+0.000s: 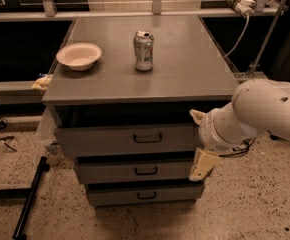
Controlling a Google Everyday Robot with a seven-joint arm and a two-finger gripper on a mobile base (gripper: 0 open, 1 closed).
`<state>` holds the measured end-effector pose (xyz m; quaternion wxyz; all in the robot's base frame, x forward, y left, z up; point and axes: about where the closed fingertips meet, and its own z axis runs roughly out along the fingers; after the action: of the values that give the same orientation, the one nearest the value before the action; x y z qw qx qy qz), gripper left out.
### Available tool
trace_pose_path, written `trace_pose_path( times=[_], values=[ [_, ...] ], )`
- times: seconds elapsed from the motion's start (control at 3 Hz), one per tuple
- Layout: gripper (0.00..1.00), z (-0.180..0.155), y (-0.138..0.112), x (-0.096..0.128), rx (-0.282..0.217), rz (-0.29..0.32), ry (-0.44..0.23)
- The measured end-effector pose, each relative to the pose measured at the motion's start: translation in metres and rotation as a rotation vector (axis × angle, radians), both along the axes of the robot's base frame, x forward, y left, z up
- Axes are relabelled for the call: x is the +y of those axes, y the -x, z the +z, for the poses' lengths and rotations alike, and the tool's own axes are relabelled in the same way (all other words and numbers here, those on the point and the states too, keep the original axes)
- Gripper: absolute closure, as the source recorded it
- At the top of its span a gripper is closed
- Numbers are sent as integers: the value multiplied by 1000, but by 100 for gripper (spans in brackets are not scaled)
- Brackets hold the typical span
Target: Open top drawer
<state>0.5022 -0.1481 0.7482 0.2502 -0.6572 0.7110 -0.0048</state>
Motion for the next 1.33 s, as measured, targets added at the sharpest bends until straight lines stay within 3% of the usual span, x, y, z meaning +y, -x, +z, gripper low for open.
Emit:
trace_pose_path(
  times=[0.67, 1.33],
  values=[
    [0, -24, -41, -4, 6, 21, 32],
    [0, -54, -75, -14, 65, 15, 60]
  ],
)
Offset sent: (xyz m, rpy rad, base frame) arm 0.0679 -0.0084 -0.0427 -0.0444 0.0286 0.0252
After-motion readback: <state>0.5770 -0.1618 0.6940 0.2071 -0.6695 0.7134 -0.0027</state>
